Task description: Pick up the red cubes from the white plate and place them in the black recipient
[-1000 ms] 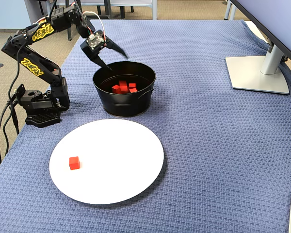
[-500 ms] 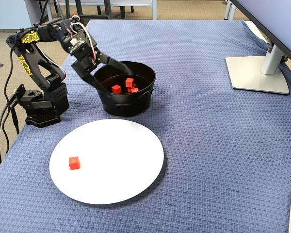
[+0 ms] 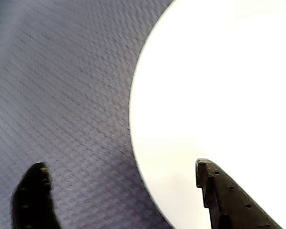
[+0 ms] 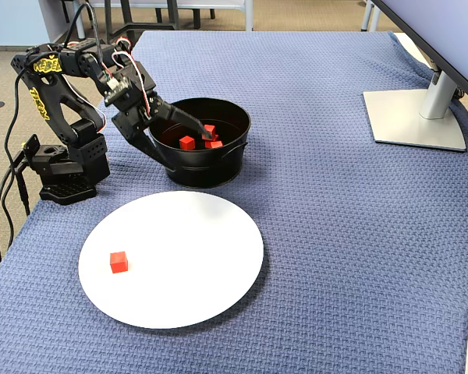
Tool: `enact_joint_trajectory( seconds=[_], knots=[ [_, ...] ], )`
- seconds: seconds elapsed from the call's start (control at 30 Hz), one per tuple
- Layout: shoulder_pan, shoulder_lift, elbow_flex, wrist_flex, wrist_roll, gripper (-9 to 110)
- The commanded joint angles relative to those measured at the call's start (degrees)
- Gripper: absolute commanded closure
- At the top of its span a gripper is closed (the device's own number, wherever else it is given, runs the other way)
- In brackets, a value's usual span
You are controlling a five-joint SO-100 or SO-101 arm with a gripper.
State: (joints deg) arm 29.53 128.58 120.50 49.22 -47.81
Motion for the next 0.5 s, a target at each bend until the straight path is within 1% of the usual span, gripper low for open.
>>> enact_joint_trajectory(
  seconds=[0.0, 0.1, 0.2, 0.47],
  knots=[
    [4.2, 0.1, -0.5, 2.8, -1.8, 73],
    [8.2, -2.5, -0.8, 4.7, -10.6, 73],
    [13.1, -5.2, -1.3, 3.4, -18.1, 75],
    [25.5, -13.7, 0.4, -7.5, -33.4, 76]
  ],
)
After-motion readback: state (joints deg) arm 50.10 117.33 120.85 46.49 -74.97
